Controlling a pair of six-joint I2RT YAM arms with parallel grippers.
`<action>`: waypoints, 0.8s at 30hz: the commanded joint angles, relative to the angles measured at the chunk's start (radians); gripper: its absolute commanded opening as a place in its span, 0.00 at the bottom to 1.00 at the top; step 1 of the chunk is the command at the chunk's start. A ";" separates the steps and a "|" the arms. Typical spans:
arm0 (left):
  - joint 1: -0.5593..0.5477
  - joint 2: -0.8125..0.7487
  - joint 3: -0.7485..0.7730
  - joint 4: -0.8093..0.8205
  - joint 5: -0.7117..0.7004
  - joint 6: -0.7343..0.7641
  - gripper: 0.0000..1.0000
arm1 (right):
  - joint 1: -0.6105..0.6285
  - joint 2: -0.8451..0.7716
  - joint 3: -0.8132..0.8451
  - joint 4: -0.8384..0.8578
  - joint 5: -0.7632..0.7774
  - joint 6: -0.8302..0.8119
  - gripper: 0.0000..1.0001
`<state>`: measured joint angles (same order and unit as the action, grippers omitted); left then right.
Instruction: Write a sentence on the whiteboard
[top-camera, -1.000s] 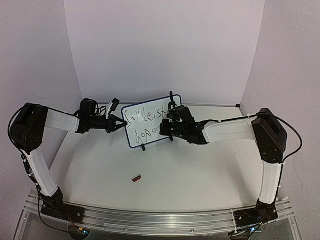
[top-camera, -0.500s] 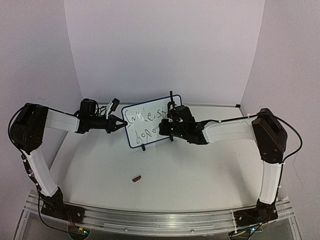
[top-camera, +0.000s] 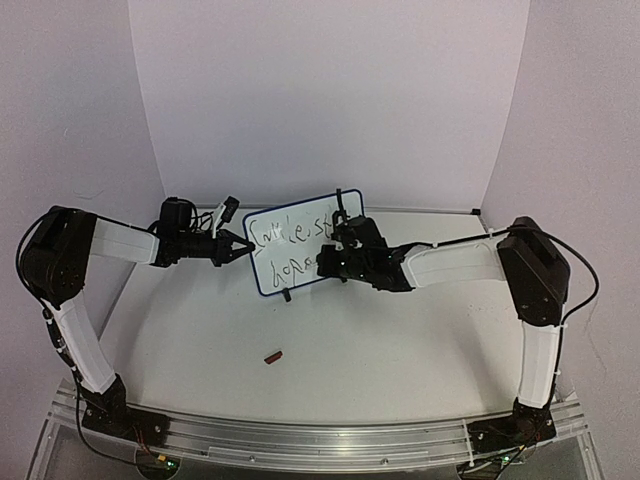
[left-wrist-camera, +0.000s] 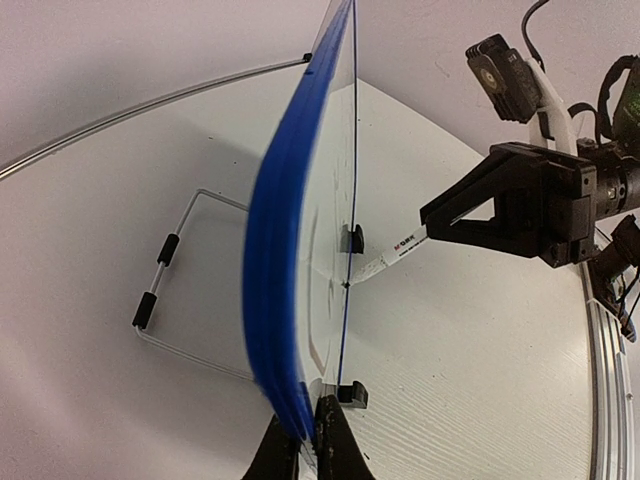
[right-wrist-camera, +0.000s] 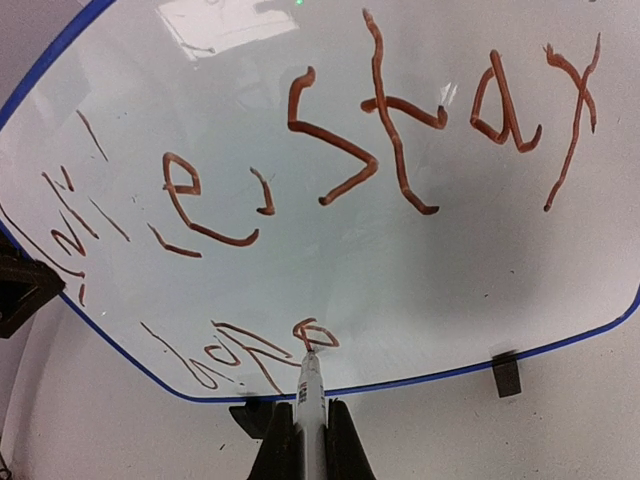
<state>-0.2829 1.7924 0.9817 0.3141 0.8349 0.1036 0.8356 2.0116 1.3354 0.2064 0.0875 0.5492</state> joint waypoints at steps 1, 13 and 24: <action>0.000 -0.002 -0.012 -0.052 -0.098 0.065 0.00 | -0.005 0.025 0.036 0.000 0.012 0.009 0.00; 0.000 -0.004 -0.013 -0.053 -0.099 0.065 0.00 | -0.005 0.023 0.025 -0.030 0.060 0.015 0.00; -0.001 -0.003 -0.012 -0.053 -0.098 0.066 0.00 | -0.005 -0.090 -0.036 -0.009 0.115 -0.006 0.00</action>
<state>-0.2829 1.7924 0.9817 0.3142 0.8349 0.1036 0.8364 2.0155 1.3264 0.1633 0.1297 0.5514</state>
